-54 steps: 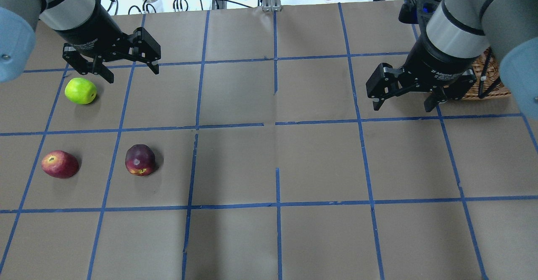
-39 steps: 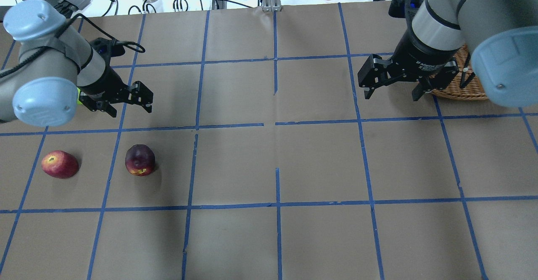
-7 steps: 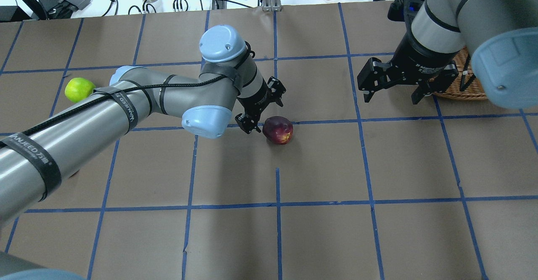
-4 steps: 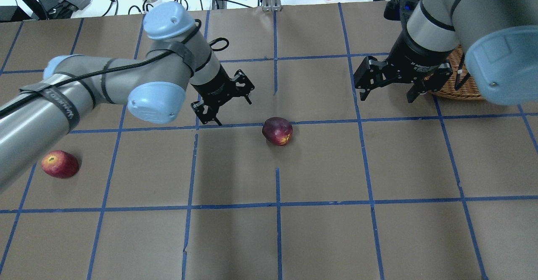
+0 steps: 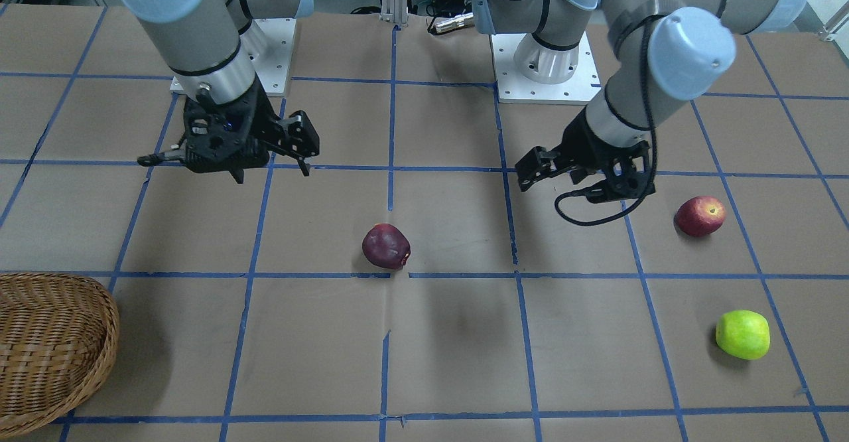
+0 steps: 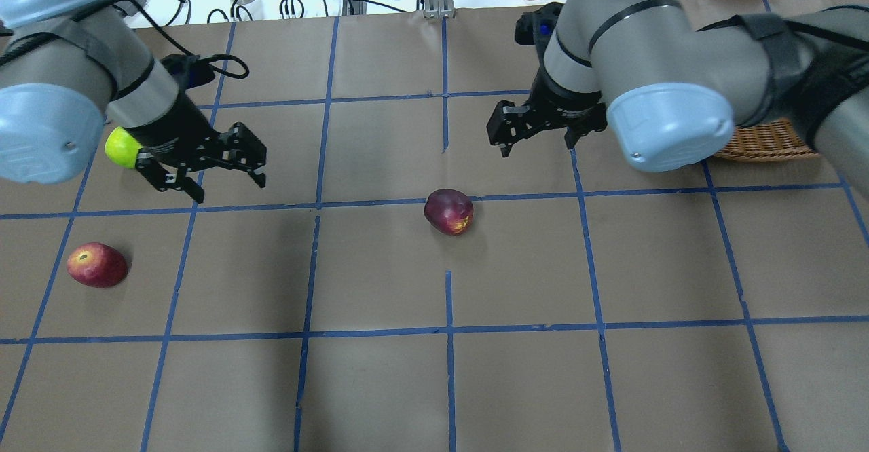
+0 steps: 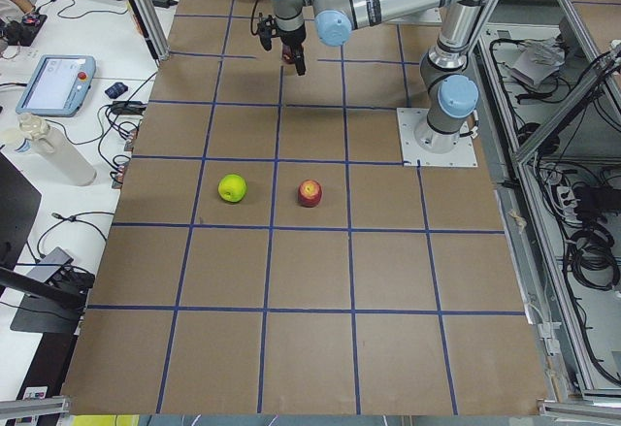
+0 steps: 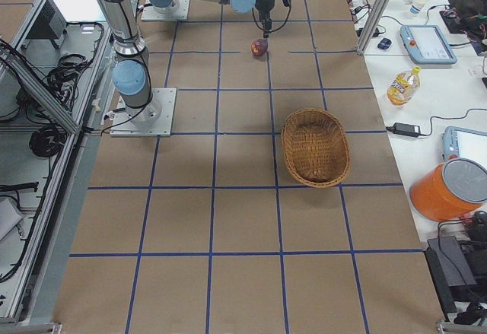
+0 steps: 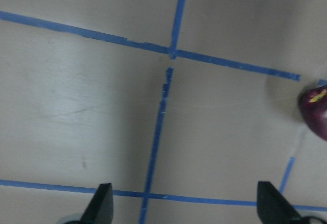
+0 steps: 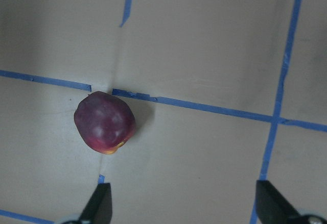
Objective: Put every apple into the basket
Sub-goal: 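Move left gripper to light red apple while right gripper reaches dark apple, then grasp dark red apple with right gripper while left grasps light red apple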
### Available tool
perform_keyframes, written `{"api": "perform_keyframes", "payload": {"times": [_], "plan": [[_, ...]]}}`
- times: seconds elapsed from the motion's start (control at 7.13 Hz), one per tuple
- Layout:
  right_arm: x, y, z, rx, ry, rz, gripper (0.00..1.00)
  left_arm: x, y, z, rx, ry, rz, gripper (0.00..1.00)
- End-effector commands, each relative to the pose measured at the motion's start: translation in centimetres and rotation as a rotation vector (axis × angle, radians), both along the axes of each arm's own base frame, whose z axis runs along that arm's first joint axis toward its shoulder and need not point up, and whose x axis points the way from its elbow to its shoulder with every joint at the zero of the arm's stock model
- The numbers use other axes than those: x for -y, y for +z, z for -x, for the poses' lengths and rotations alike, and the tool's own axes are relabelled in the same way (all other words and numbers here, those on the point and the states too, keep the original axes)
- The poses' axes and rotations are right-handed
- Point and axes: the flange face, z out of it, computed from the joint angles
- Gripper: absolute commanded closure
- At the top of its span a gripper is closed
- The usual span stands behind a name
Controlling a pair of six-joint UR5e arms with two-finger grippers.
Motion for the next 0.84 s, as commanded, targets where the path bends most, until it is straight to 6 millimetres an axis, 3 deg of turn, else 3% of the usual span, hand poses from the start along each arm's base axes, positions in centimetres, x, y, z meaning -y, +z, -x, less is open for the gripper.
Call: {"api": "perform_keyframes", "payload": {"times": [0.0,0.28,0.42,0.56,0.7], "plan": [[0.3,-4.3,-4.8,-0.018,0.189,0.004,0.0,-1.2,-1.0,-10.4,0.032,-0.173,-0.036,0.02],[-0.4,-7.5,-7.9,-0.024,0.262,-0.025,0.0,-2.9,-4.9,-18.7,0.026,-0.285,0.018,0.02],[-1.0,-9.1,-9.1,-0.03,0.268,-0.053,0.0,-4.2,-8.3,-23.1,0.049,-0.293,0.061,0.02],[-1.1,-10.1,-9.5,-0.034,0.297,-0.068,0.0,-4.0,-11.1,-25.1,0.092,-0.268,0.094,0.02],[-0.9,-10.1,-9.6,-0.036,0.337,-0.059,0.0,-3.2,-13.2,-25.9,0.11,-0.268,0.109,0.02]]}}
